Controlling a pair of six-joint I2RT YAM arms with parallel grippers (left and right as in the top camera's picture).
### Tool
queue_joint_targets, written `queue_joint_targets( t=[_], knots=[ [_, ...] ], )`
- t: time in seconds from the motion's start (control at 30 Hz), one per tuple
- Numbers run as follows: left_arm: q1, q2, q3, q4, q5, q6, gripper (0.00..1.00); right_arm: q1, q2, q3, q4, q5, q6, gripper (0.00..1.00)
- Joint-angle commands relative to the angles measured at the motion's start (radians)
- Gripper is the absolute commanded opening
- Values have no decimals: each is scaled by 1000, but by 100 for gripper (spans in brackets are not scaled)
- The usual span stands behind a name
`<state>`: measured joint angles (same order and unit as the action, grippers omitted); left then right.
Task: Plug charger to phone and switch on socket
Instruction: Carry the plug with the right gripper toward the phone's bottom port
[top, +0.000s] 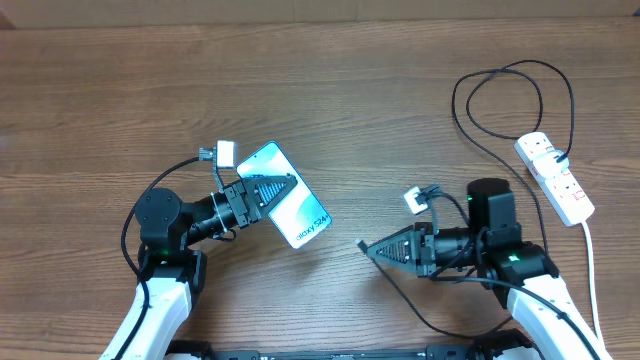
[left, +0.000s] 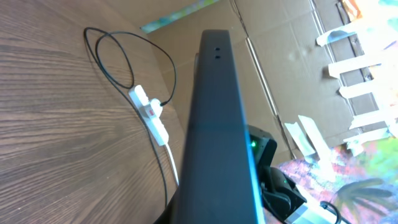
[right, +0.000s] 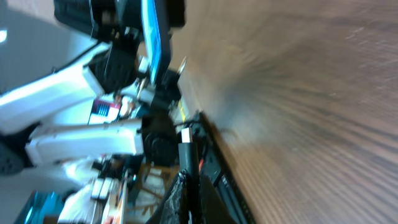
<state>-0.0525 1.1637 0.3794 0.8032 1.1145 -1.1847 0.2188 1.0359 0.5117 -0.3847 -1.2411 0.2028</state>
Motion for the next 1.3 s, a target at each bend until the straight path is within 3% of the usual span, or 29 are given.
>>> queue_joint_targets(
  t=[0.0, 0.4, 0.83, 1.27],
  knots=[
    [3, -3, 10, 20, -15, -71, 4, 68, -11, 0, 25, 10, -27, 4],
    [0, -3, 10, 20, -2, -80, 4, 154, -11, 0, 248, 97, 88, 4],
    [0, -3, 10, 19, 2, -80, 4, 273, 6, 0, 360, 234, 121, 4],
    [0, -3, 10, 19, 1, -79, 4, 281, 11, 0, 407, 336, 165, 4]
  ],
)
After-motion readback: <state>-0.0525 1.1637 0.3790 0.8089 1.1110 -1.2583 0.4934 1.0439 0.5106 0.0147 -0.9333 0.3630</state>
